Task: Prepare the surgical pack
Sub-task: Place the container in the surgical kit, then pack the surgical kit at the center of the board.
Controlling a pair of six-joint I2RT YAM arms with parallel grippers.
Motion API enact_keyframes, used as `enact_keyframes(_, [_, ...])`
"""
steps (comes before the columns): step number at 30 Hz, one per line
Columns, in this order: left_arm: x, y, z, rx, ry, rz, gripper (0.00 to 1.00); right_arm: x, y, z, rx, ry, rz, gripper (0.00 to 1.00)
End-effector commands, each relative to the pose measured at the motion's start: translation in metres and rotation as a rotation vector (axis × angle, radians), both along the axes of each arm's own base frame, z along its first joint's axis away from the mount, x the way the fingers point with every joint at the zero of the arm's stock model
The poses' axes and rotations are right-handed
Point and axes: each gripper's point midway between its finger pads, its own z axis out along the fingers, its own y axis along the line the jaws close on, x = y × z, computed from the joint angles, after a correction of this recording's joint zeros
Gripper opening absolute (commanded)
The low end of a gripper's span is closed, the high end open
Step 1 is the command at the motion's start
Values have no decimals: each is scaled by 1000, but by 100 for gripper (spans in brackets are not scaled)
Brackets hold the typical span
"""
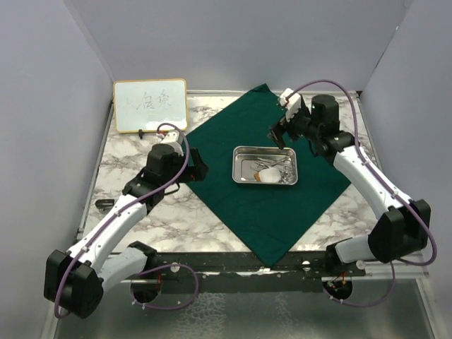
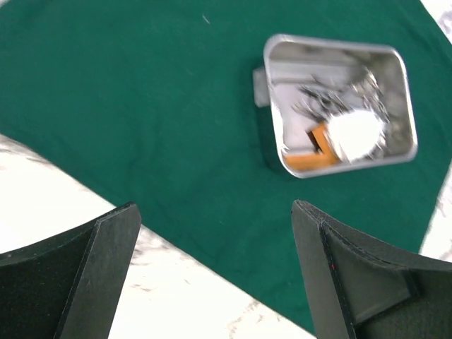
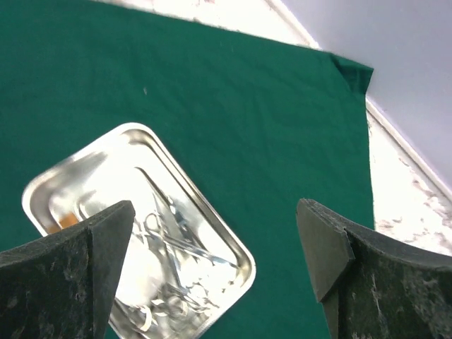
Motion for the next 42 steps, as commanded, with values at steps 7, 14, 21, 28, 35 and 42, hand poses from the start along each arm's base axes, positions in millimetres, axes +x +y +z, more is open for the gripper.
enact_keyframes(7, [-91,-97,-35,-55,81,-378,90,-28,-3,48,458,194,-304,100])
enact_keyframes(14, [-141,-148,-39,291,-154,-840,85,-53,-35,115,528,76,-431,100])
enact_keyframes(21, [-169,-170,-43,513,-470,-1228,80,-84,-103,210,599,-231,-658,100])
enact_keyframes(28, [-211,-199,-84,746,-615,-1541,66,-113,-114,232,621,-342,-625,100])
enact_keyframes(35, [-226,-211,-90,781,-697,-1594,62,-126,-120,228,613,-367,-624,100])
enact_keyframes(42, [-220,-211,-97,876,-763,-1601,57,-125,-119,221,601,-369,-616,100])
